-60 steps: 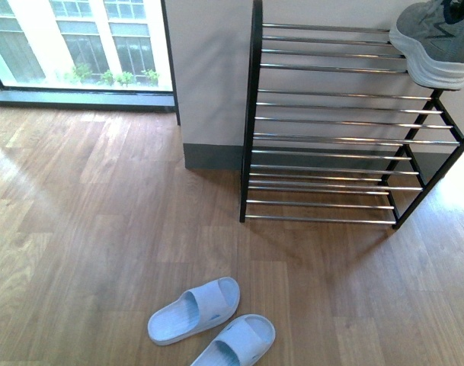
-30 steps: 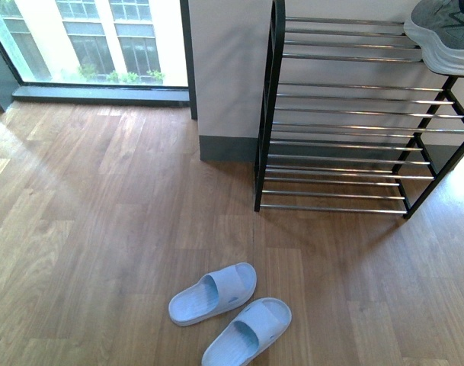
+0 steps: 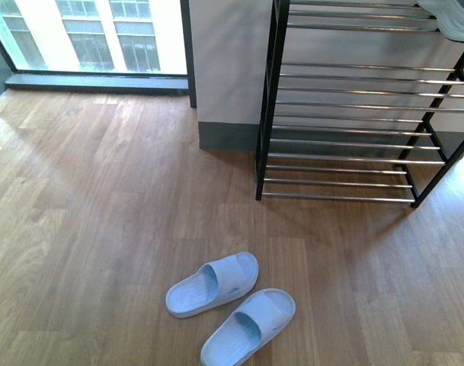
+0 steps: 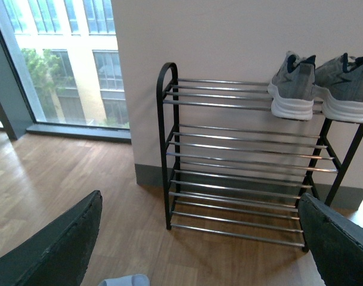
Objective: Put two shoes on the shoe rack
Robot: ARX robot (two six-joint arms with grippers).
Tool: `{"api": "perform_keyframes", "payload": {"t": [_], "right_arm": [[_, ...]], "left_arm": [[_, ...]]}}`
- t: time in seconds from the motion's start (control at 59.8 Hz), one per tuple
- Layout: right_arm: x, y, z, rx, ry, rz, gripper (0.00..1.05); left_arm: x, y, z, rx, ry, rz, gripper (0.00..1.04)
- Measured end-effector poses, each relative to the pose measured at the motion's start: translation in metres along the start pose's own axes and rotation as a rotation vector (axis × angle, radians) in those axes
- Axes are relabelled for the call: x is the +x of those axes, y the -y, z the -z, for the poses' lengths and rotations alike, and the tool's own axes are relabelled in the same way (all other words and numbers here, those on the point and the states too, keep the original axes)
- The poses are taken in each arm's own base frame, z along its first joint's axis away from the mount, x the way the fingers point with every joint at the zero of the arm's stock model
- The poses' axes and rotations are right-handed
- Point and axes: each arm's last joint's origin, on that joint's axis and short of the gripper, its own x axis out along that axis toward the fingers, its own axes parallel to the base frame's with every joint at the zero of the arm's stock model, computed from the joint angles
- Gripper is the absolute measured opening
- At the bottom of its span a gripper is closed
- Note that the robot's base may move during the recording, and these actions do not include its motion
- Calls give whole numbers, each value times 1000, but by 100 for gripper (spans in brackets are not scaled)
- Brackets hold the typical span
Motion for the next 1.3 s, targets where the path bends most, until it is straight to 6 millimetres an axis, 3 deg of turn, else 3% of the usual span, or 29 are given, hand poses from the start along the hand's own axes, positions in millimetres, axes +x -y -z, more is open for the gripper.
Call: {"api": "perform_keyframes", "payload": {"t": [1.304], "right_arm": [[0,0,0,0,1,3,95]], "left_arm": [[0,0,0,0,0,0,95]]}}
